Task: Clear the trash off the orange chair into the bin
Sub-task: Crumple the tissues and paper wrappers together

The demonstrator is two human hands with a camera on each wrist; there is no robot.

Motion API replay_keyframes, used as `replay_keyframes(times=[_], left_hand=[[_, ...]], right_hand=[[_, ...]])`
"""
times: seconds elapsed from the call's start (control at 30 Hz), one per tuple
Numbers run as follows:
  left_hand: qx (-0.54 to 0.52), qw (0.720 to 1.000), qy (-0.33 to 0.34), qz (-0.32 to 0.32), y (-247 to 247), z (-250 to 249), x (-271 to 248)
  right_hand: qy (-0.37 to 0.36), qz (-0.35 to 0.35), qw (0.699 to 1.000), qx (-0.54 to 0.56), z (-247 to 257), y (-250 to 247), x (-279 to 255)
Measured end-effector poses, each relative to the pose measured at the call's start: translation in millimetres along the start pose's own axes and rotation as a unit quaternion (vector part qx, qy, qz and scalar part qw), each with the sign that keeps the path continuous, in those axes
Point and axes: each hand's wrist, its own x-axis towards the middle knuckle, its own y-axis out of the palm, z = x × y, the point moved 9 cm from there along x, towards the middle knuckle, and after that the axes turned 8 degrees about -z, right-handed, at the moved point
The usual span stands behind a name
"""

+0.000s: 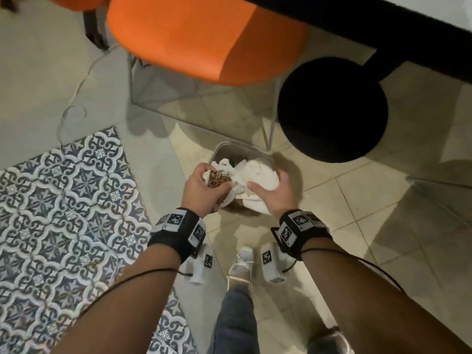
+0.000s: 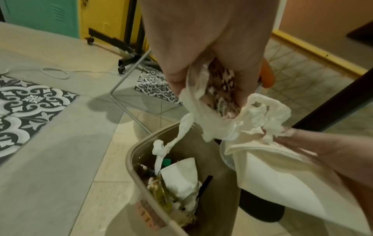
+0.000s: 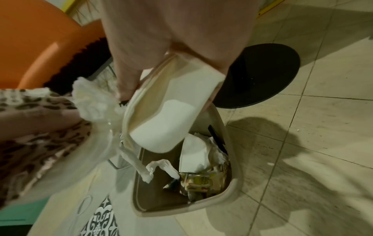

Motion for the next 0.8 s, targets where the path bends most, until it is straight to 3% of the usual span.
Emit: replay_keyframes(times=[0.1,0.23,0.43,0.67,0.8], left_hand=[[0.074,0.997,-0.019,0.029,28,28,28],[0.166,0.981,-0.052,0.083,54,54,47],[0.163,0.977,-0.049,0.129,69,50,52],[0.098,0.988,0.01,0.116,83,-2,14],[0.044,0.983,0.067,0.163,135,-56,-40]], right_hand=[[0.01,0.01,0.999,-0.034,-2,14,25],[0.002,0.077,0.993,-0.092,-5,39,39],[0.006,0.159,0.976,-0.151,-12,55,35],[-0.002,0.102,0.993,-0.059,-19,-6,13],[-0.01,0.011,0.999,0.035,-32,-91,-13]])
